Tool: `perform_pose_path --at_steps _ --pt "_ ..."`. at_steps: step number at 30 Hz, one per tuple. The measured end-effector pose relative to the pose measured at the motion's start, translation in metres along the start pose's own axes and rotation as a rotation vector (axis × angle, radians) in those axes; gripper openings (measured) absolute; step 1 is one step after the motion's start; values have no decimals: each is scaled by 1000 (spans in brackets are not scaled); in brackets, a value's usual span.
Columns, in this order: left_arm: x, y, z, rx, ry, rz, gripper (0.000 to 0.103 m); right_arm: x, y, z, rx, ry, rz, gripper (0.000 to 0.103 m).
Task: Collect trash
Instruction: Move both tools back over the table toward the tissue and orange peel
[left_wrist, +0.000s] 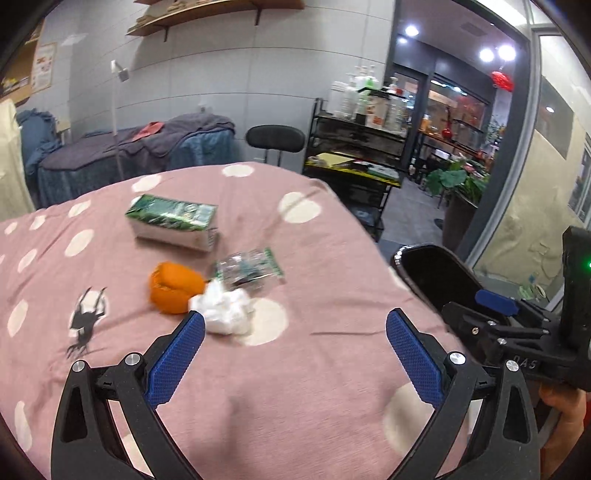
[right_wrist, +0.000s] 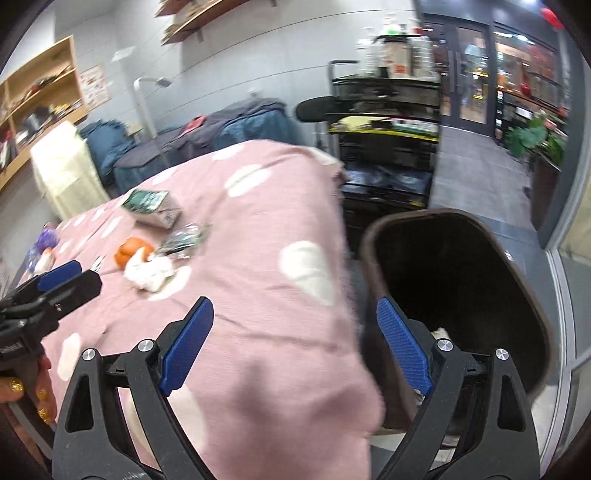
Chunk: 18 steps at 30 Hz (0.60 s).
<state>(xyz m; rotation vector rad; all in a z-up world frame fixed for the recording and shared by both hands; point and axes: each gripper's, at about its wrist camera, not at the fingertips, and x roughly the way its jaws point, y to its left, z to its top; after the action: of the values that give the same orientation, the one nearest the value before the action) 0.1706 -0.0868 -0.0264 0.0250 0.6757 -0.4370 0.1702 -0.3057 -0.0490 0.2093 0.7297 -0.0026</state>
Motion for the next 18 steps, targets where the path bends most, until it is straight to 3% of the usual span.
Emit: perform_pose_path --at_steps 13,18 --pt "-22 91 -29 -90 38 163 97 45 105 17 -169 122 169 89" --pt "-21 114 -31 -131 54 160 97 71 139 28 -234 194 219 89"
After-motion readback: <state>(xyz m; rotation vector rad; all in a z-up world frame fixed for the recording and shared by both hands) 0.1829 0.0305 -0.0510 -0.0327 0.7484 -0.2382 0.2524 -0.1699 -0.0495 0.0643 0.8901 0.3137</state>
